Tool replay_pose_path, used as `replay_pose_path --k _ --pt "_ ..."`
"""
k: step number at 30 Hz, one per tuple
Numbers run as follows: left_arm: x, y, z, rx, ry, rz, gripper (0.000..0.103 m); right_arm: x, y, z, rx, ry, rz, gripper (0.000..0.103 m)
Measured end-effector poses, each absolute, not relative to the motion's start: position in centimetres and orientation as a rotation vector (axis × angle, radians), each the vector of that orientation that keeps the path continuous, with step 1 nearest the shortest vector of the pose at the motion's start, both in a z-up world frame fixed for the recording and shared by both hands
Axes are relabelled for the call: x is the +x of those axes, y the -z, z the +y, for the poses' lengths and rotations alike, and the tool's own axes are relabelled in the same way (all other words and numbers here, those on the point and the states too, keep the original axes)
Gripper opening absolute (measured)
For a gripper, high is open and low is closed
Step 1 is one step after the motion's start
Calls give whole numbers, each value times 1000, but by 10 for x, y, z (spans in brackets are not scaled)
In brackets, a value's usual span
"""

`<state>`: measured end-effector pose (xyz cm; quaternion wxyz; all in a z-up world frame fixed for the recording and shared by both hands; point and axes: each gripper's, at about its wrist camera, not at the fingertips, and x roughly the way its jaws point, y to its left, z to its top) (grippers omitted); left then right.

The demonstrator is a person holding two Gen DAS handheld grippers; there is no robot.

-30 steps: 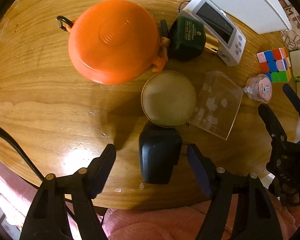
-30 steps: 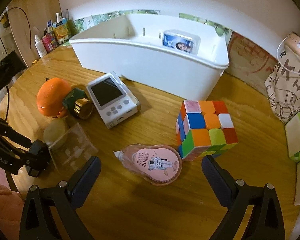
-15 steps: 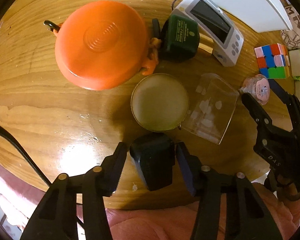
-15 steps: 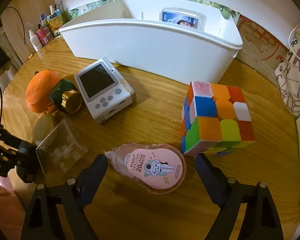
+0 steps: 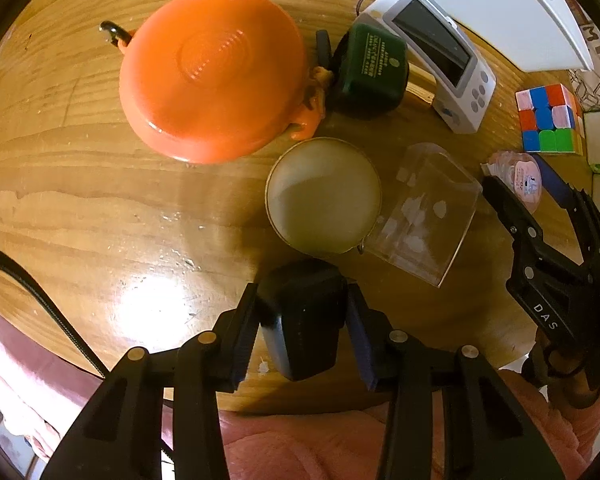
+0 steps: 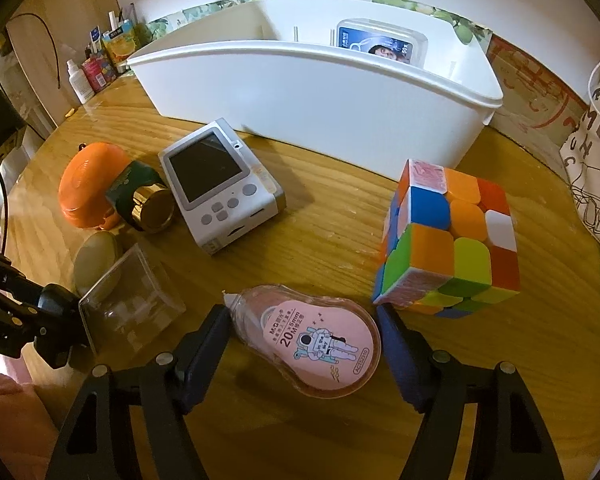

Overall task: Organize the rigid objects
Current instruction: 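Close the left gripper on the black case while the right gripper grasps the pink correction tape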

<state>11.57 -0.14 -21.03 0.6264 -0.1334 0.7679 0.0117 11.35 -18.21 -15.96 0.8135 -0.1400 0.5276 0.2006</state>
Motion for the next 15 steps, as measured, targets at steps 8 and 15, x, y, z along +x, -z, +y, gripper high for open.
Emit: replay_pose_path --k 8,15 --pt "95 214 0 -343 -66 1766 45 105 157 -178 -295 -460 1136 74" --pt "68 201 3 -353 -86 1732 45 86 152 -177 -322 -496 1141 74"
